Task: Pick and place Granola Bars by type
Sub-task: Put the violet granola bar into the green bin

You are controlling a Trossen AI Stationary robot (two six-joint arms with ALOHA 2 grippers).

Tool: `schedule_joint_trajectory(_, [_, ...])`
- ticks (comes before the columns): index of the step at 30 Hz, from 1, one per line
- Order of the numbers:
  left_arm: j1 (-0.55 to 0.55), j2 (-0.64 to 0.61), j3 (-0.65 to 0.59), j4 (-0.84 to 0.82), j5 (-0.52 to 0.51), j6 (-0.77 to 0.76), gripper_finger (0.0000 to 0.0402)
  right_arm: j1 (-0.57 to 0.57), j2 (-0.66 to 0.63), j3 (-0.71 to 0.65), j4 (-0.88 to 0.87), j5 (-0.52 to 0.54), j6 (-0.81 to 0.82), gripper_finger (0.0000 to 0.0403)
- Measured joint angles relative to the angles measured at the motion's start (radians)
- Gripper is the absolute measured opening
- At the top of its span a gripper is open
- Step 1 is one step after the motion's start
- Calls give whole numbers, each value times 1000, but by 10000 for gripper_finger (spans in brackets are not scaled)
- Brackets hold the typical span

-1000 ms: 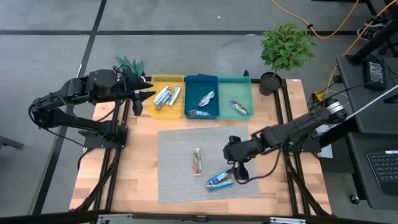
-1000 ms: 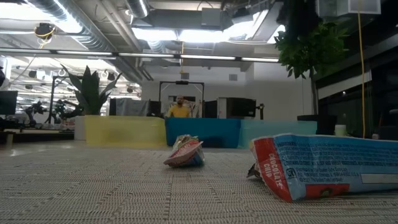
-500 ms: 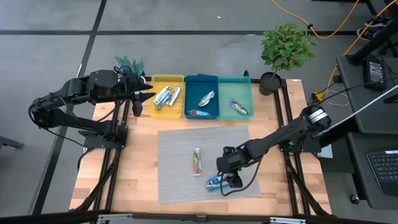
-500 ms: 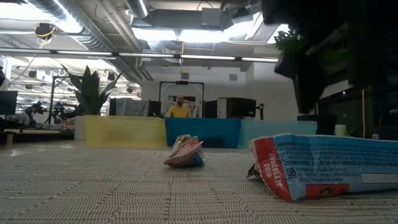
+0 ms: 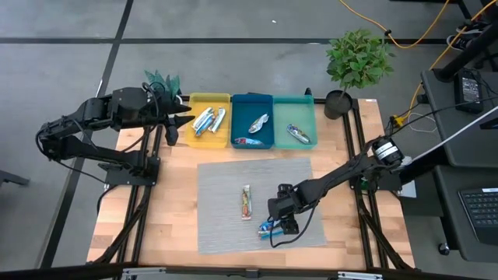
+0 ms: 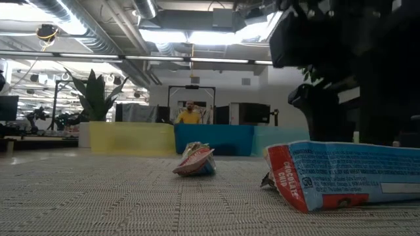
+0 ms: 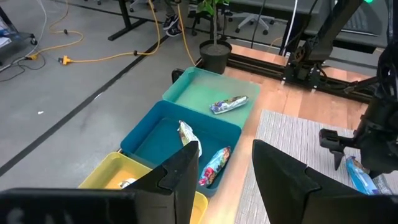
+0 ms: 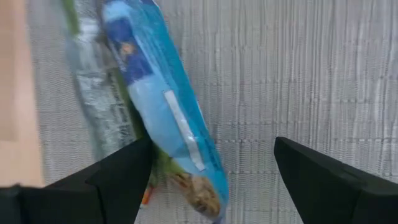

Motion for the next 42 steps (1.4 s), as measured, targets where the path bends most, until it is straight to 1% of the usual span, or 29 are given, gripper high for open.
schedule_joint_trajectory(6, [0, 0, 0, 0, 0, 0, 143, 0, 30, 1, 2, 3, 2, 330])
schedule_joint_trajectory(10, [0, 0, 0, 0, 0, 0, 143, 0, 35, 1, -8, 27, 3, 301])
schedule_joint_trajectory(14, [0, 0, 0, 0, 0, 0, 144, 0, 36, 1, -7, 41, 3, 248])
schedule_joint_trajectory(22, [0, 0, 0, 0, 7, -1, 143, -1, 36, 1, -7, 51, 46, 114])
schedule_joint_trajectory(27, [0, 0, 0, 0, 27, -8, 143, -1, 36, 1, -6, 59, 54, 57])
schedule_joint_trajectory(30, [0, 0, 0, 0, 27, -8, 144, -1, 36, 1, -4, 59, 55, 43])
schedule_joint_trajectory(34, [0, 0, 0, 0, 27, -14, 143, -1, 36, 29, -39, 60, 54, 45])
schedule_joint_trajectory(38, [0, 0, 0, 0, 27, -15, 143, -1, 36, 98, -116, 64, 48, 49])
schedule_joint_trajectory(42, [0, 0, 0, 0, 27, -15, 144, -1, 36, 185, -224, 105, 28, 43])
